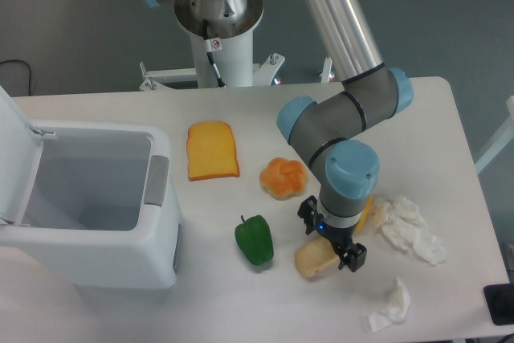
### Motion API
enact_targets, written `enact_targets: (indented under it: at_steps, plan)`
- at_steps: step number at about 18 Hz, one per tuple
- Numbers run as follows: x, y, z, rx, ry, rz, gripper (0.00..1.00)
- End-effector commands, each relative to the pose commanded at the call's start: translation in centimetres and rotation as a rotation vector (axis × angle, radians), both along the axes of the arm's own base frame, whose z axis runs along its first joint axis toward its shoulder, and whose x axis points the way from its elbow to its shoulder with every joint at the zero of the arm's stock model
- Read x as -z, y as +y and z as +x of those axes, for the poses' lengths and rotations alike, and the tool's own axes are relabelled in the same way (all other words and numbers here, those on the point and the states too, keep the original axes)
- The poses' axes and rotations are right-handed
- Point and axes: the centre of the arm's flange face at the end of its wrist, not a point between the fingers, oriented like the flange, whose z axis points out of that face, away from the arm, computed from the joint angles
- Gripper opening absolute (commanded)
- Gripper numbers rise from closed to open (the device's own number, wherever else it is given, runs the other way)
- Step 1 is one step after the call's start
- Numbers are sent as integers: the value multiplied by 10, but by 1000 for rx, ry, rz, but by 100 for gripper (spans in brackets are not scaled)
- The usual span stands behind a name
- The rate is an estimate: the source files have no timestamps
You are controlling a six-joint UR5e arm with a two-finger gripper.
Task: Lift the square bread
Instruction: 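Lower the open gripper down around the tan bread roll, then close the gripper fingers on the tan bread roll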
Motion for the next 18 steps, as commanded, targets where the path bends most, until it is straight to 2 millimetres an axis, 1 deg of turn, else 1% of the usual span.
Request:
enact_targets:
  at_steps: [1, 3, 7, 10, 12, 13, 15, 18]
  plan:
    - [0, 0, 0, 0, 0, 0, 100]
    - [0, 0, 0, -2, 1, -1, 90]
    - [0, 0, 0, -2, 1, -1, 75]
    - [-2, -1, 1, -6, 2, 0, 55]
    - [-3, -1, 1, -8, 3, 1, 35]
    - [-3, 0, 1, -9, 2, 2, 29]
    - [-5, 0, 0, -11, 4, 4, 25]
    - [-10, 1, -3, -9, 12, 9, 25]
